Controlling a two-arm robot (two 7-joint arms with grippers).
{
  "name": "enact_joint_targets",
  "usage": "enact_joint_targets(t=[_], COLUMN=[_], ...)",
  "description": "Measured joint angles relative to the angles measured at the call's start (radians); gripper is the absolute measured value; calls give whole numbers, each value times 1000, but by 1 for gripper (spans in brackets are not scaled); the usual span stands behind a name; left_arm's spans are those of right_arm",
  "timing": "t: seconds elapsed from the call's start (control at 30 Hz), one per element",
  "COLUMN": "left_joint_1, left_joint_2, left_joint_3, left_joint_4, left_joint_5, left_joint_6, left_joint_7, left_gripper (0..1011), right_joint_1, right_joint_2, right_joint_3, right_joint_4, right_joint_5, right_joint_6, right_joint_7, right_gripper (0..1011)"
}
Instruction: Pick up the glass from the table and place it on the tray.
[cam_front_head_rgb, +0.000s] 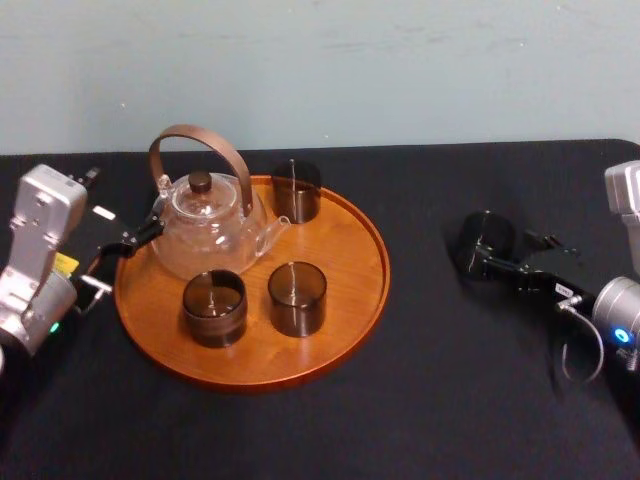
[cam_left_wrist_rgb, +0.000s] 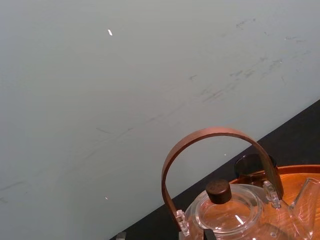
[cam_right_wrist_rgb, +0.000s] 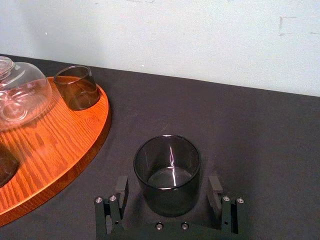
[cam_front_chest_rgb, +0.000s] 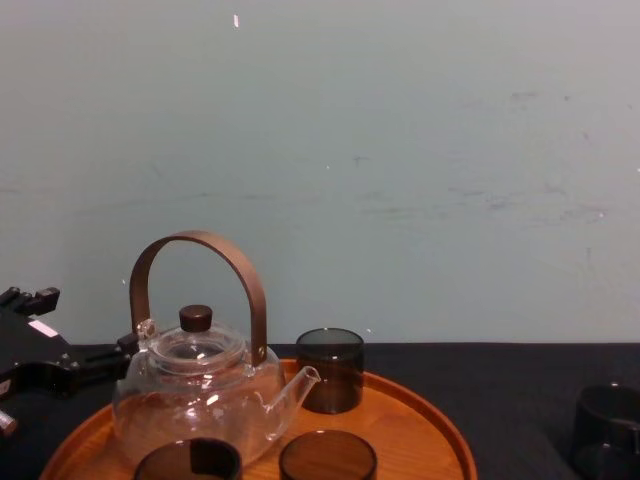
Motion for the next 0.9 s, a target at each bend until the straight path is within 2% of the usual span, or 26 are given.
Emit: enact_joint_targets(t=[0.43,0.9], left_joint_1=[0,0], left_joint_2=[0,0], left_joint_3=[0,0], left_joint_4=[0,0], left_joint_5=[0,0], left_joint_6=[0,0], left_joint_7=[0,0], left_gripper=[1001,1001], right_joint_1=[44,66], right_joint_2=[-13,-24], right_joint_3=[-22,-34], right_joint_4=[49,73], right_joint_5=[-15,-26], right_joint_6=[4,0], right_joint_7=[20,29], right_gripper=[1002,1002])
